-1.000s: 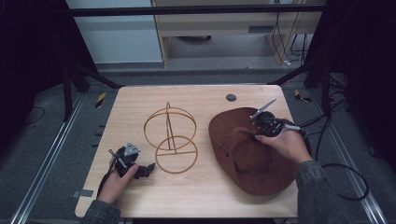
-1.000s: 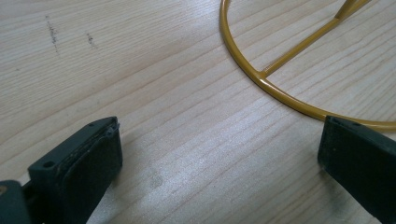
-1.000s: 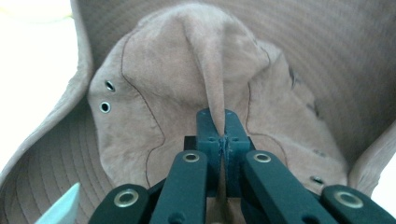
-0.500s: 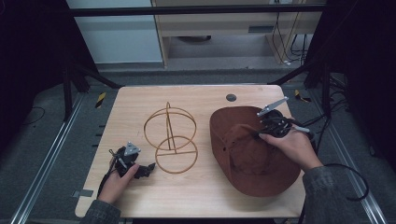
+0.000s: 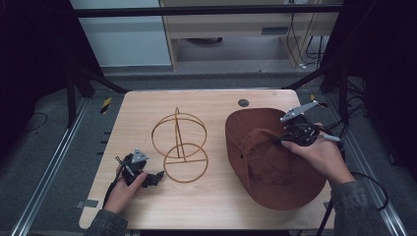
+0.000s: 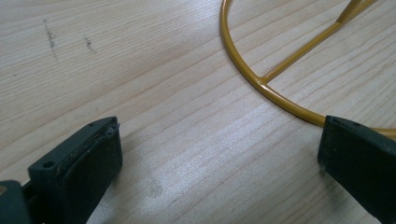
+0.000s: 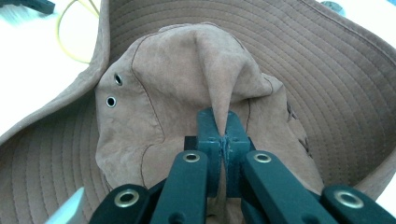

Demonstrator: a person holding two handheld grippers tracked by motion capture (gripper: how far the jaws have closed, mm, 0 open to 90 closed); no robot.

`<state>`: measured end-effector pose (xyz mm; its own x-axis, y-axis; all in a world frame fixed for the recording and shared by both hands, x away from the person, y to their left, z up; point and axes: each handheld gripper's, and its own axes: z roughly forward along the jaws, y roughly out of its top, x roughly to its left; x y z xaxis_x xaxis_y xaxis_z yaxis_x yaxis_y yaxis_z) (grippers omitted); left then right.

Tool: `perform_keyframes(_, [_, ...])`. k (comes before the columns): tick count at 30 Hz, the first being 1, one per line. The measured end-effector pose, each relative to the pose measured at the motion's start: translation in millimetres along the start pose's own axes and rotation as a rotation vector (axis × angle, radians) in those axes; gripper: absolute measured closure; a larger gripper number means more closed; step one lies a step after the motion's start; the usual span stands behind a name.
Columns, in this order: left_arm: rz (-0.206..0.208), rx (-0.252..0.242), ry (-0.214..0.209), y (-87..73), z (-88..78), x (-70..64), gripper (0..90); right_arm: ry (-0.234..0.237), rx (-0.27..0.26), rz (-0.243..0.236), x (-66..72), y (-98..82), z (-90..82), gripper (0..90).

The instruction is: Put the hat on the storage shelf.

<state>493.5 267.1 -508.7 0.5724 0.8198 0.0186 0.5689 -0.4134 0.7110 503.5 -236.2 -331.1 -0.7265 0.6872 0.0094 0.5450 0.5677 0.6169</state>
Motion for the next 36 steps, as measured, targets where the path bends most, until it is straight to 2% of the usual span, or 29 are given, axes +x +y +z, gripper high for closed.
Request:
perform_keyframes(6, [0.001, 0.001, -0.001, 0.8, 0.7, 1.0, 0.0, -0.025, -0.005, -0.008, 2.9, 2.3, -14.8, 89.1])
perform_keyframes(14, [0.0, 0.001, 0.001, 0.6, 0.6, 0.8, 0.0, -0.027, -0.031, -0.021, 8.1, 4.2, -28.6, 89.1])
perform_keyframes(18, [-0.003, 0.0, 0.005, 0.5, 0.5, 0.5, 0.0, -0.037, -0.041, -0.016, 8.8, 6.8, -32.3, 89.1])
perform_keyframes(25, [-0.003, 0.0, 0.005, 0.5, 0.5, 0.4, 0.0, -0.039, -0.047, -0.038, 15.4, 15.0, -40.7, 89.1])
perform_keyframes(30, [-0.003, 0.0, 0.005, 0.5, 0.5, 0.4, 0.0, -0.028, -0.077, -0.054, 19.9, 19.6, -50.1, 89.1])
perform_keyframes(35, [-0.003, 0.0, 0.005, 0.5, 0.5, 0.4, 0.0, -0.026, -0.142, -0.056, 25.9, 27.4, -63.5, 89.1])
perform_keyframes(36, [-0.004, 0.0, 0.006, 0.5, 0.5, 0.3, 0.0, -0.026, -0.142, -0.056, 25.9, 27.4, -63.5, 89.1])
